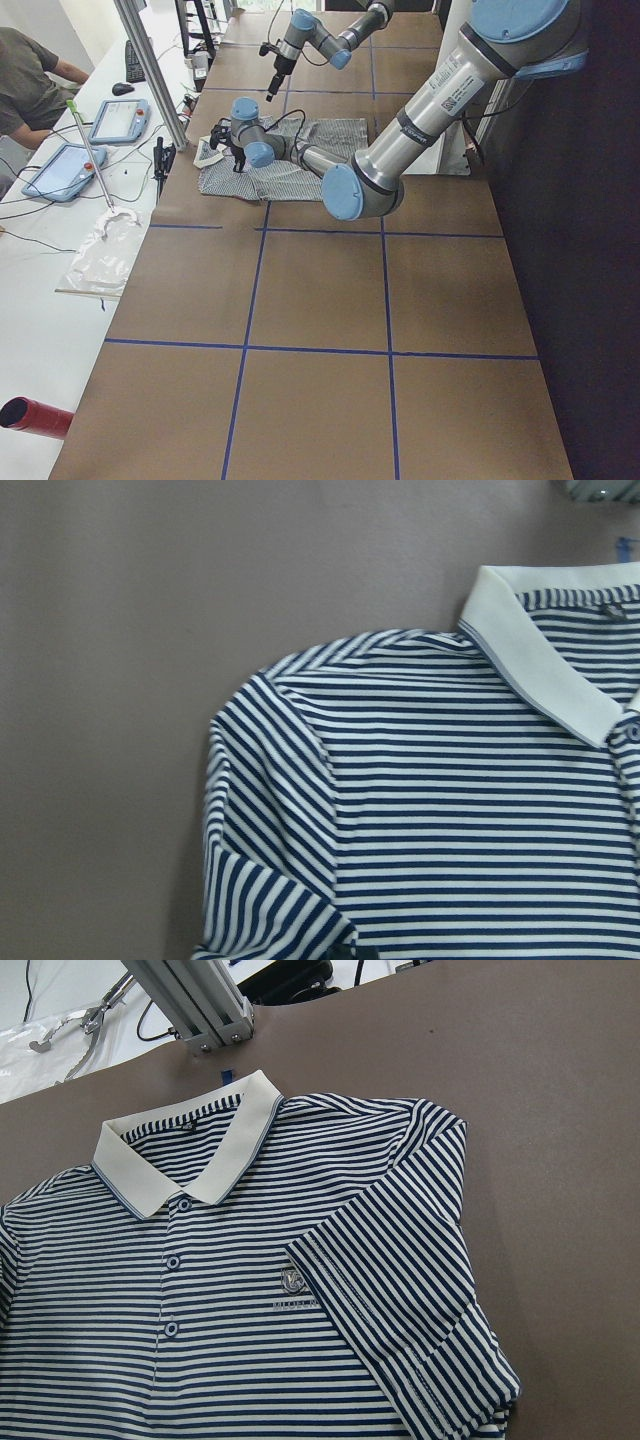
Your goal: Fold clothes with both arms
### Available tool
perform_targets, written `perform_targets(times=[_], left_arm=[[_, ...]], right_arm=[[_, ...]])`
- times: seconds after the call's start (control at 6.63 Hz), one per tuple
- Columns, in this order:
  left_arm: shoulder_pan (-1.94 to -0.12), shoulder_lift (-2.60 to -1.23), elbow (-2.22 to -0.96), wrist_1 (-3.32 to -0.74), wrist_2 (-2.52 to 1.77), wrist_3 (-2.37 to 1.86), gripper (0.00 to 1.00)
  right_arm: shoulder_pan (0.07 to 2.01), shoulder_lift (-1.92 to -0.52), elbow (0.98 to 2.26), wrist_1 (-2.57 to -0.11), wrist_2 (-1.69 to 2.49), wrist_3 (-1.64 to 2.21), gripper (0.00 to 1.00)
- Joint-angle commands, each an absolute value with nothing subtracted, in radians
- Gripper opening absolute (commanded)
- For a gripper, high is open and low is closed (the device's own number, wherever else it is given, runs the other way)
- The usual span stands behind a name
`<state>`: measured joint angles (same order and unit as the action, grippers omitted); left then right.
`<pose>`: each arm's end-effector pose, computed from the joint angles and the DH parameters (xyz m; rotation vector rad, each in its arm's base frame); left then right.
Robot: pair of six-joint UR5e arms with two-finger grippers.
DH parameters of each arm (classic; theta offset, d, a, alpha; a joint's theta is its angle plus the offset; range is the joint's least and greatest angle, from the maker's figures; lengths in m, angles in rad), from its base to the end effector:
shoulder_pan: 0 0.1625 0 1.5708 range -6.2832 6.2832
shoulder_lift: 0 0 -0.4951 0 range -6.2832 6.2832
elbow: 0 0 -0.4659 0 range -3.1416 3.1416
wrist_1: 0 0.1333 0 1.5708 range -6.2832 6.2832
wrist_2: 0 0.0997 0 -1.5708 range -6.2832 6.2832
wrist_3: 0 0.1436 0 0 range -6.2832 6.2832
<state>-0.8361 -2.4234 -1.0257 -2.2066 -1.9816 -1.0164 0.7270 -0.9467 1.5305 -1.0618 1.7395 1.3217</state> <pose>0.6019 -0.7796 0.3439 0.3034 0.9556 -0.0640 -0.5622 -0.6463 0.2841 0.3792 -1.0390 0.3364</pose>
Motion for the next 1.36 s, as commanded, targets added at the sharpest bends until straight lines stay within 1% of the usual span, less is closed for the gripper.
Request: perform_targets(times=[0.0,0.45,0.75,0.9,1.06,1.21], left_arm=[[-0.807,-2.489,-0.921,-2.209,-1.886,-1.045,0.00],[-0.808,-2.485,-0.911,-2.217,-1.876,-1.043,0.00],[-0.815,-2.487,-0.929,-2.218,-1.878,-1.054,0.00],[-0.815,-2.488,-0.933,-2.217,-1.878,-1.058,0.14],[-0.815,-2.484,-0.960,-2.214,-1.881,-1.057,0.55],[-0.816,-2.453,-1.050,-2.198,-1.885,-1.055,0.69]], right_arm=[[0.724,-0.948,1.532,-1.063,1.740,1.324,1.00],[0.724,-0.946,1.531,-1.062,1.740,1.324,1.00],[0.724,-0.950,1.535,-1.062,1.741,1.325,1.00],[0.724,-0.957,1.536,-1.057,1.741,1.325,1.00],[0.719,-0.977,1.552,-1.057,1.741,1.327,1.00],[0.685,-1.020,1.615,-1.068,1.743,1.401,1.00]])
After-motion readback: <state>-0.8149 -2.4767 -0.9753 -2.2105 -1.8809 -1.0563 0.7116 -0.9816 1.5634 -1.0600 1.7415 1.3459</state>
